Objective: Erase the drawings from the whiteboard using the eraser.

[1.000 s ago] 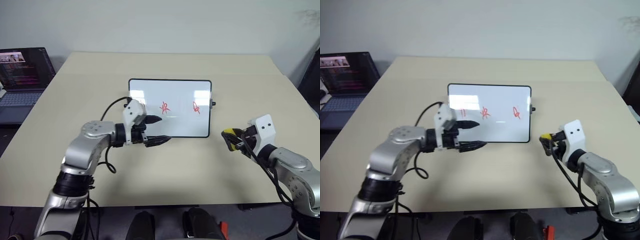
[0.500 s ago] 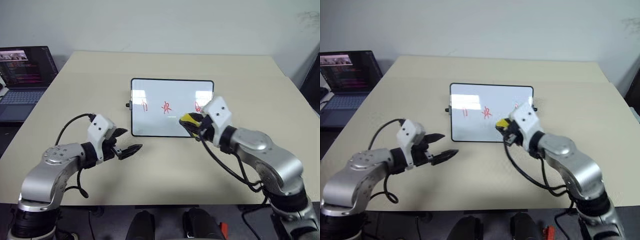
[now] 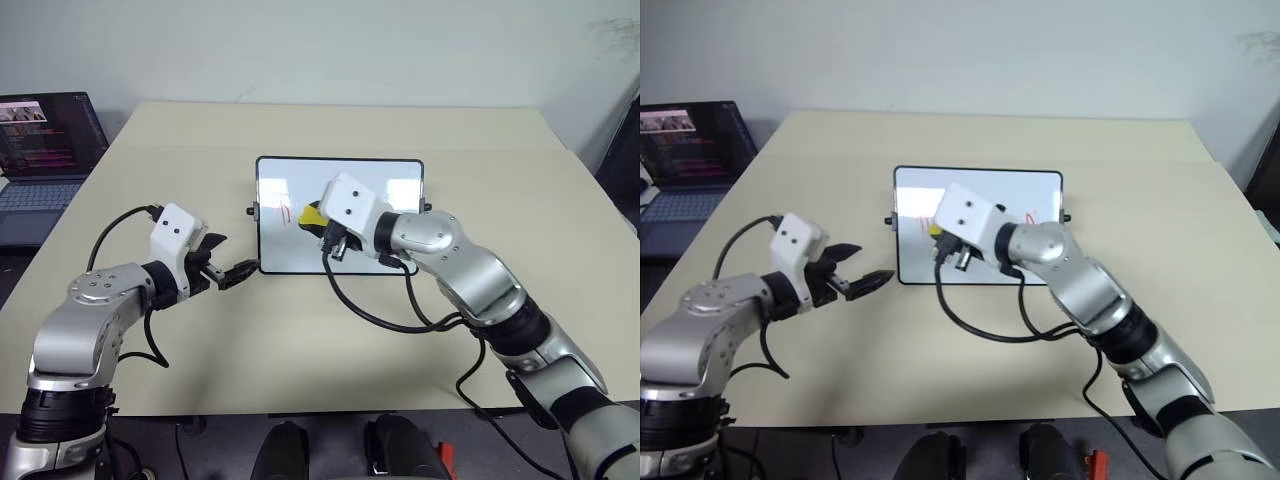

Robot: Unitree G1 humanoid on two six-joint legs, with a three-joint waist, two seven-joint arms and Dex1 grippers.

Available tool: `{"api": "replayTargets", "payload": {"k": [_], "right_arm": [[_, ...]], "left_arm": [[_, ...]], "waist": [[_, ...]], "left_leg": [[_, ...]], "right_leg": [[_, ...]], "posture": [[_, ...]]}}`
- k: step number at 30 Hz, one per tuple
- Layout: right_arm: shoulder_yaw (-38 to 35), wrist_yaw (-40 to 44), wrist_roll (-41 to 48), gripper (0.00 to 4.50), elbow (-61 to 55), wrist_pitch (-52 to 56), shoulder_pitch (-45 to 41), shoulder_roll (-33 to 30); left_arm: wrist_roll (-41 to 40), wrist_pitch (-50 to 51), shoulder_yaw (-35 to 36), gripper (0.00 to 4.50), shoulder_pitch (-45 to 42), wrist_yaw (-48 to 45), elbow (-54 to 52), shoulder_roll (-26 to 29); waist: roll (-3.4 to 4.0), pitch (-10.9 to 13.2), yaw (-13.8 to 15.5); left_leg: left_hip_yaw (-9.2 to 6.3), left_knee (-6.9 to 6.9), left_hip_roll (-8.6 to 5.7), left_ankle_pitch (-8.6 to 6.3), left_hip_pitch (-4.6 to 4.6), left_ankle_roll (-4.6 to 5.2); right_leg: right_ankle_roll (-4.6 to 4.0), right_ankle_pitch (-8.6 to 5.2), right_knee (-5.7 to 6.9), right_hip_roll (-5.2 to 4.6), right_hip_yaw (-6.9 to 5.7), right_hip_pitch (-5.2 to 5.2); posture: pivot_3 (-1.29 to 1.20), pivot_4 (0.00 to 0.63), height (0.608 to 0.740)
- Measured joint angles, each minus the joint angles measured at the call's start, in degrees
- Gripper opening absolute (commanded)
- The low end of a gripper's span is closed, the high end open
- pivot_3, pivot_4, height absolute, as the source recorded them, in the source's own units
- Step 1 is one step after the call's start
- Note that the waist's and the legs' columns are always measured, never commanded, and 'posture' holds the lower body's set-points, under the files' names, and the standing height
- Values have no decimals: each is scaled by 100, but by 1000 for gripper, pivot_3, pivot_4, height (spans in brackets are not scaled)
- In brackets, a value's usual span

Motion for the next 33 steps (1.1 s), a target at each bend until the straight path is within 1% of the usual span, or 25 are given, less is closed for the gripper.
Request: {"api": "replayTargets", "payload": {"k": [4,7,10,15,21,27,33], "right_arm": [[179,23,-493,1089,940,-631,-522,499],[199,85,-745,1084,1353,-986,-628,608],[202,67,-1029,1058,2045,-1403,-838,846],[195,-313,-1505,1011,3305,-2301,-1276,1318],[166,-652,-1991,997,4713,-3068,-1649,1576],[142,-847,-2291,997,5607,-3496,-1843,1874],[150,-513,-2505,996,5915,-3604,-1882,1891]], "left_arm": [[51,-126,-119,4500,-217,-65,205,2],[89,-224,-134,4500,-226,-141,374,13],[179,-349,-178,4500,-336,-159,636,22],[226,-478,-272,4500,-409,-232,705,22],[226,-489,-287,4500,-318,-252,680,20],[224,-495,-379,4500,-276,-253,662,-22],[224,-513,-402,4500,-308,-254,661,-26]], "waist": [[-1,0,2],[-2,-1,12],[-3,1,11],[-3,1,-5],[-3,1,-4],[-2,1,-5],[-3,1,-3]], "left_leg": [[0,0,0,0,-6,0],[0,0,-7,0,-11,-1],[0,1,-10,0,-11,-1],[2,-1,-7,0,-10,-1],[4,-2,-10,0,-12,-1],[2,-4,-9,0,-12,-1],[1,-3,-10,0,-10,-1]], "right_leg": [[-4,2,-4,-2,-2,-3],[-4,2,-7,-14,-3,-3],[-5,3,-4,-20,-5,-4],[-5,3,-1,-19,-4,-8],[-6,3,-2,-24,-3,-9],[-6,3,-1,-24,-4,-10],[-7,3,2,-26,-5,-8]], "posture": [[0,150,740],[0,150,740],[0,150,740],[0,150,740],[0,150,740],[0,150,740],[0,150,740]]}}
